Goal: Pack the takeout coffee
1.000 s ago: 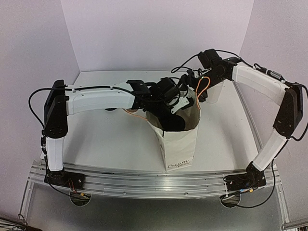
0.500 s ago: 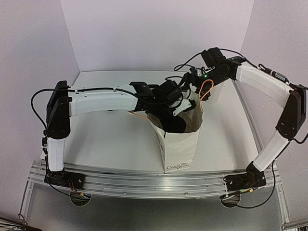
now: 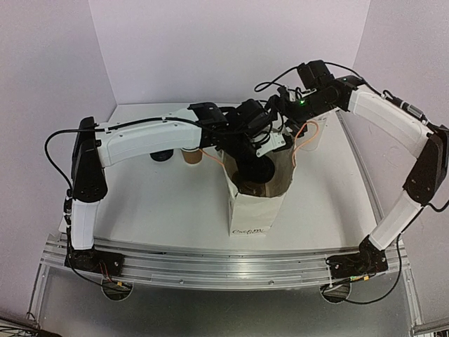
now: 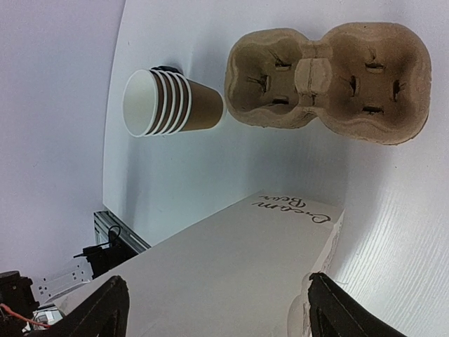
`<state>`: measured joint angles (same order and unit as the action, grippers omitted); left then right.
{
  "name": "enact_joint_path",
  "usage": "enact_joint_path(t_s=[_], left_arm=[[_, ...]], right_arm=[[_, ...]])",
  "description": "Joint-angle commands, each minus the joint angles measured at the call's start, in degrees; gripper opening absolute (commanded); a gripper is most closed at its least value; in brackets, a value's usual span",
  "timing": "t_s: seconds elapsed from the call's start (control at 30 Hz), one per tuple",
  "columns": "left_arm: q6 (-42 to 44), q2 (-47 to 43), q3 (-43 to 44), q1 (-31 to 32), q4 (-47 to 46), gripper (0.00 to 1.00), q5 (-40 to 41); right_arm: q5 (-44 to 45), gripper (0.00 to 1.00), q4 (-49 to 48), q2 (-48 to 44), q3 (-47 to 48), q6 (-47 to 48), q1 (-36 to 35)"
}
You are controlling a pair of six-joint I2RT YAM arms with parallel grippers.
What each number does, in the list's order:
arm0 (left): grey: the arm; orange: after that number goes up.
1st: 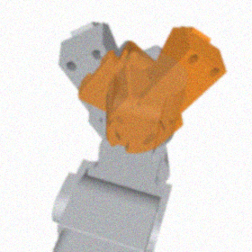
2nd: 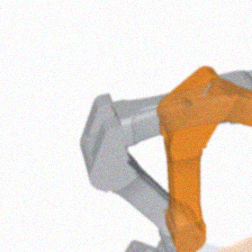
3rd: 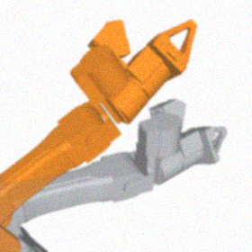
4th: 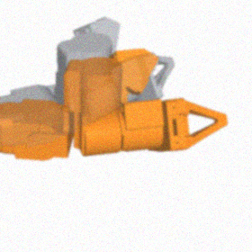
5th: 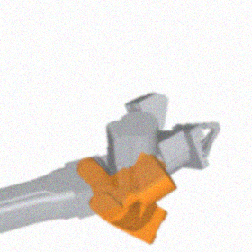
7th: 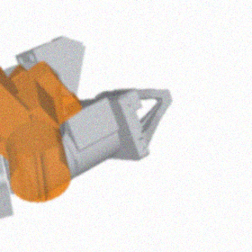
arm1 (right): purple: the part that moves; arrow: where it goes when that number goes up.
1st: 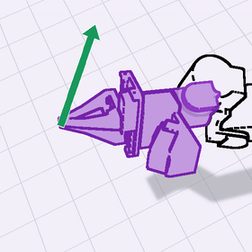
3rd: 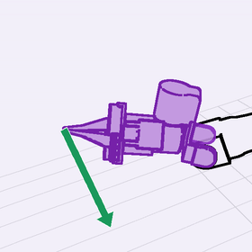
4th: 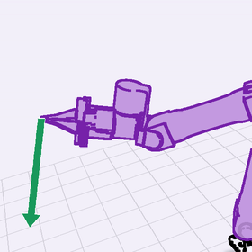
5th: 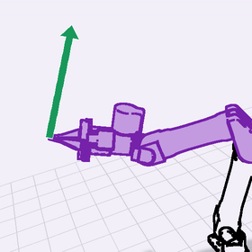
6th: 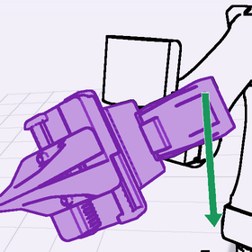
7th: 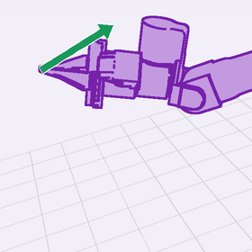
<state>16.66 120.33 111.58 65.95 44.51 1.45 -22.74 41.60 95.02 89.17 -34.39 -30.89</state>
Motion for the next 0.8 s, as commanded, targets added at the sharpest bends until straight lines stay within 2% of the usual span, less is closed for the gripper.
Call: enact_joint_path(t_s=[0.0,0.13,0.3,0.6,0.77], left_arm=[[-0.67,0.54,1.29,-0.47,3.03,0.64,-1.00],[-0.64,1.40,0.52,-0.59,1.77,0.55,-0.39],[-0.10,3.57,-1.06,-0.91,-0.84,0.53,2.90],[-0.72,7.01,-0.99,-1.07,3.64,0.57,1.53],[-2.37,6.35,-1.61,-1.42,3.71,0.64,-0.63]], right_arm=[[-1.93,0.84,-0.03,-2.11,2.00,1.31,-0.40],[-2.03,0.84,-0.03,-2.73,1.21,1.34,-0.41],[-2.04,0.84,-0.03,-3.25,0.75,1.35,-0.40],[-2.17,0.84,-0.03,-4.39,-0.51,1.74,-0.40],[-2.32,0.84,-0.04,-4.47,-0.42,1.93,-0.40]])
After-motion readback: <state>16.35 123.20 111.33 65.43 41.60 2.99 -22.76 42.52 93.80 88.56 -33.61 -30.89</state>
